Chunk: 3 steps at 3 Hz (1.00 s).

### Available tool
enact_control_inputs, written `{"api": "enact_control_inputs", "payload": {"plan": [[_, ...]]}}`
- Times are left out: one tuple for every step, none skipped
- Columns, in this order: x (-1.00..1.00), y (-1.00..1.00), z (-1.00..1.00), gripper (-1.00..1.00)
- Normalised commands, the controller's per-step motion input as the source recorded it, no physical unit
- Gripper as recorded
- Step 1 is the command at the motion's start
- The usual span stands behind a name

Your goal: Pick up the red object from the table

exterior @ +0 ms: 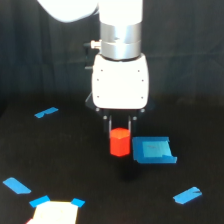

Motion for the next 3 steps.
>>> {"api": "enact_control_inputs", "payload": {"plan": [[0.11, 0.14, 0.90, -0.98], [-0.13, -0.44, 0.35, -1.00], [-0.16, -0.19, 0.62, -0.99]]}}
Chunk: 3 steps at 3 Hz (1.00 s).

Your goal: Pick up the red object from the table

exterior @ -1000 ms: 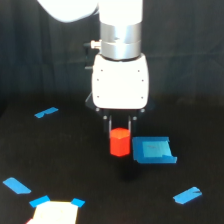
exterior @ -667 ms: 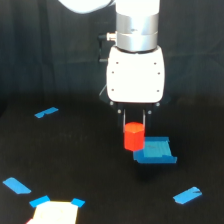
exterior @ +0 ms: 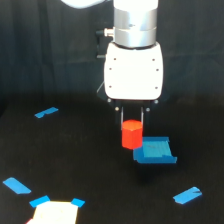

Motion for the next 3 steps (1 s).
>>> {"api": "enact_control_inputs", "payload": {"plan": [[-0.16, -0.44, 1.00, -1.00], [0.04, -0.11, 0.84, -0.94], [-0.64, -0.74, 1.00, -0.80]]}}
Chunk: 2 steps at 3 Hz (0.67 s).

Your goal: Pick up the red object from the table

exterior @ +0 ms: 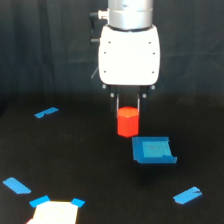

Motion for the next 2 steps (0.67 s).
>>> {"api": "enact_control_inputs", "payload": {"plan": [[-0.53, -1.00, 1.00, -1.00], [-0.82, -0.81, 0.67, -0.94]]}}
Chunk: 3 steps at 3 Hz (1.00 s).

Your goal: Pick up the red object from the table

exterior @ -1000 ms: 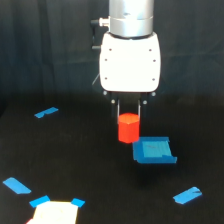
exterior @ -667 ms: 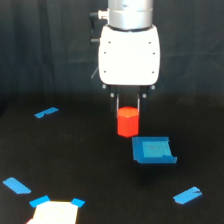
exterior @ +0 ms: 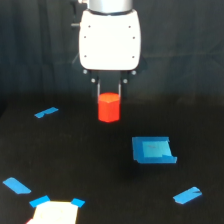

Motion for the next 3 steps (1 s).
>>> {"api": "enact_control_inputs", "payload": {"plan": [[-0.69, -0.64, 0.70, -1.00], [-0.75, -0.56, 0.66, -0.87], [-0.60, -1.00, 0.97, -0.69]]}}
